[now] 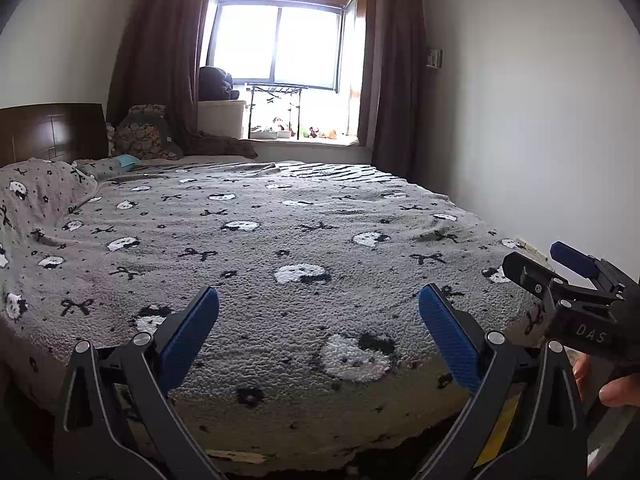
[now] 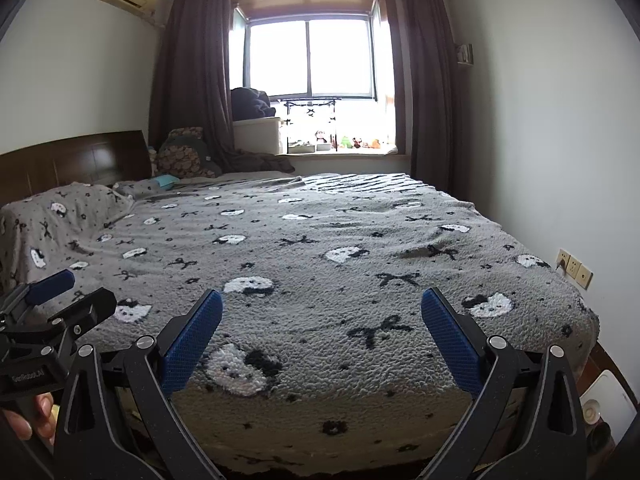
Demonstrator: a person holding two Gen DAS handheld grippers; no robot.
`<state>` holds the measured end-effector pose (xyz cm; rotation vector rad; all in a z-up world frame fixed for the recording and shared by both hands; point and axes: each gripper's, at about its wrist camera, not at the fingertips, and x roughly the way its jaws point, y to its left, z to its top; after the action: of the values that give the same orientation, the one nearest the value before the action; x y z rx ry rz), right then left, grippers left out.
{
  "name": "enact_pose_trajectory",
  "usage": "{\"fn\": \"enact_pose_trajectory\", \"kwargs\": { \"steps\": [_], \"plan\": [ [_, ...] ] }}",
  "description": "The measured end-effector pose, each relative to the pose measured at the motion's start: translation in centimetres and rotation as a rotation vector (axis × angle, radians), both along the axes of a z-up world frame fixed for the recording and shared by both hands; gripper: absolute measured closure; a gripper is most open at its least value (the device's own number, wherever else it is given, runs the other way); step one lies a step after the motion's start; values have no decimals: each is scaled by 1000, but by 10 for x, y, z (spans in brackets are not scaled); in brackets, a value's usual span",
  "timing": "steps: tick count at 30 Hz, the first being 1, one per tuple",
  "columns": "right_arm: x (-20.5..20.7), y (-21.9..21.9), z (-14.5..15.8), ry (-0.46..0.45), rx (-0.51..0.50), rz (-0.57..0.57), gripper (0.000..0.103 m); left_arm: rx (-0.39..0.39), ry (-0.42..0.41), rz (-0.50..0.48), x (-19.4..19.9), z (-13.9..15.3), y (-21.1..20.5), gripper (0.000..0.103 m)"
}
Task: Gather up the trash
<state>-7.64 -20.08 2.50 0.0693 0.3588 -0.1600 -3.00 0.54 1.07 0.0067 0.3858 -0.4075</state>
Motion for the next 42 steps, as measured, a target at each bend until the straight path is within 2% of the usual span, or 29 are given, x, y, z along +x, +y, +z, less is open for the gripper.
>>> {"fn": "enact_pose_trajectory", "kwargs": {
  "steps": [27, 37, 42],
  "plan": [
    [3, 5, 0, 7, 1, 8, 3, -4, 0, 2, 0, 1, 0, 8],
    [4, 2, -3, 13, 2, 6, 3, -5, 0, 51, 2, 0, 2, 8],
    [5, 0, -4, 18, 2, 0, 3, -37, 29, 49, 5, -1, 4, 8]
  ]
}}
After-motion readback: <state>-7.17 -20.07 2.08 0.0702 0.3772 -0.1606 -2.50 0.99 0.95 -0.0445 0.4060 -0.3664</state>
